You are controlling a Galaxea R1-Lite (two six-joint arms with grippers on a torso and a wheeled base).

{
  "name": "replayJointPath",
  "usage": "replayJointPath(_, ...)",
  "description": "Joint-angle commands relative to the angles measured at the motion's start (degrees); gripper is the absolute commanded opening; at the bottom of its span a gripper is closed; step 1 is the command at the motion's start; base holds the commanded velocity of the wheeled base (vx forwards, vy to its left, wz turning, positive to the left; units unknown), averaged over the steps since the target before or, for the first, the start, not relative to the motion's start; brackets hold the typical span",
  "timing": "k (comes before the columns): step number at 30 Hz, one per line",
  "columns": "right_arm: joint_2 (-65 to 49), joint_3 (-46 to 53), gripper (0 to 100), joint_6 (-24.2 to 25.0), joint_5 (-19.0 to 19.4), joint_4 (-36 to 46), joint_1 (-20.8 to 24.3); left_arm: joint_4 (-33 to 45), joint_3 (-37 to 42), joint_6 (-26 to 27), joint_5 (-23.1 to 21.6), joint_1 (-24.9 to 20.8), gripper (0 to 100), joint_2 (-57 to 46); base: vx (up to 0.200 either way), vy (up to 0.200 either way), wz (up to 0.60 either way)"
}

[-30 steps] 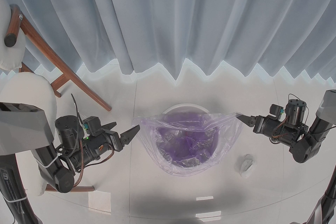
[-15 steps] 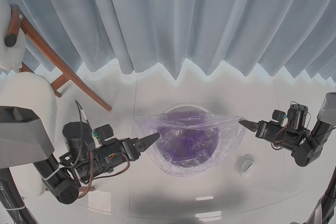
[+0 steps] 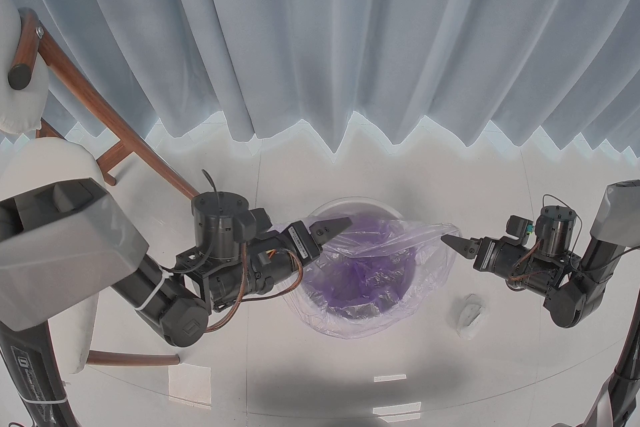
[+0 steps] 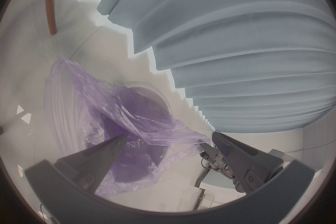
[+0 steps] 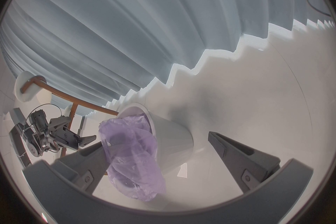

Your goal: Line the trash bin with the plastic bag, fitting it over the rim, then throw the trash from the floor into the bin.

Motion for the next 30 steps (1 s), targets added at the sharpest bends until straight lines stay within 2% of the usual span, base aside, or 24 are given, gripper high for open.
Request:
replayJointPath(1, 2.31, 0.22, 100, -0.06, -0.67, -2.43, 0.49, 1.00, -2.27, 0.29, -0.38, -1.63, 100, 2.03, 0.000, 0.000, 0.00)
replayJointPath(7, 2.92, 1.10, 100, -0.23, -1.02, -3.92, 0.49, 1.70, -4.64, 1.78, -1.53, -1.19, 100, 2.03, 0.033, 0.000, 0.00)
replayJointPath(9, 3.01, 1.54, 100, -0.06, -1.02, -4.28, 0.58, 3.10, -5.08, 1.78, -1.53, -1.55, 100, 1.06, 0.200, 0.000, 0.00)
replayJointPath(14, 2.92, 1.81, 100, -0.06, -1.02, -4.54, 0.49, 7.94, -4.38, 1.08, -1.53, -1.81, 100, -2.54, 0.000, 0.000, 0.00)
replayJointPath(25, 3.10, 2.42, 100, -0.23, -2.16, -4.54, 0.58, 8.11, -5.43, 2.84, -1.09, -1.46, 100, -2.37, 0.000, 0.000, 0.00)
replayJointPath(27, 3.36, 2.51, 100, -0.06, -2.25, -4.63, 0.58, 8.20, -4.64, 2.31, -0.12, -2.69, 100, -2.89, 0.000, 0.000, 0.00)
replayJointPath(28, 3.36, 2.51, 100, -0.06, -2.25, -4.63, 0.58, 8.20, -1.92, 1.61, 1.73, -5.59, 100, -3.60, 0.000, 0.000, 0.00)
replayJointPath(30, 3.36, 2.51, 100, -0.06, -2.25, -4.63, 0.58, 8.20, 1.25, 0.64, 4.45, -7.17, 100, -4.04, 0.000, 0.000, 0.00)
